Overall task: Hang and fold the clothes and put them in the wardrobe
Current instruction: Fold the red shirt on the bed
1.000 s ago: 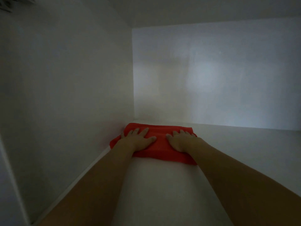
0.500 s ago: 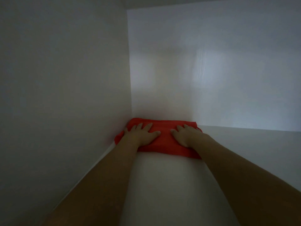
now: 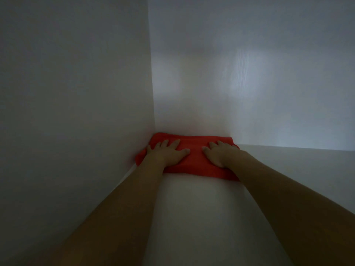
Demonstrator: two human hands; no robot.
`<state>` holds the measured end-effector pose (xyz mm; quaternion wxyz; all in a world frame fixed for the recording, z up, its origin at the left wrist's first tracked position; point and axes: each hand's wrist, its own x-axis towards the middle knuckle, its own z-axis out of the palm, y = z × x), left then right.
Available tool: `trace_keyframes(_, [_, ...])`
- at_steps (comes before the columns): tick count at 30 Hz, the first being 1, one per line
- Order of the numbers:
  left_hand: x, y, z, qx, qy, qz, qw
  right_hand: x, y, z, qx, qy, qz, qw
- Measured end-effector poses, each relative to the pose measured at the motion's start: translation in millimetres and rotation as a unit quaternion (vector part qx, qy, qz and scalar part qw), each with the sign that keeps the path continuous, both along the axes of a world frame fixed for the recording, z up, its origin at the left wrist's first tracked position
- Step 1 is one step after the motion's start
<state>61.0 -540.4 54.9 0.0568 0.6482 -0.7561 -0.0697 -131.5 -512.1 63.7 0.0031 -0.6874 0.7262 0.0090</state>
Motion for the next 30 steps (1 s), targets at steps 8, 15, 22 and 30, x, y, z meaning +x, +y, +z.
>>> trace_keyframes(8, [-0.8,5.1,0.6,-0.002,-0.002,0.001,1.0,-1.8,1.7,-0.1,0.0,0.0,0.008,1.0])
trace_keyframes(15, [-6.7,23.7,20.9,-0.023,-0.025,-0.018,0.999,-4.8,52.0,24.4,-0.187,-0.091,0.038,0.977])
trace_keyframes(22, [-62.2,97.7,54.6,-0.179,-0.046,-0.113,0.976,-65.4,159.2,54.4,-0.188,-0.098,-0.013,0.977])
trace_keyframes(30, [-155.3,220.1,84.3,-0.196,-0.017,-0.217,0.956,-158.3,317.7,72.3,-0.196,-0.113,-0.119,0.967])
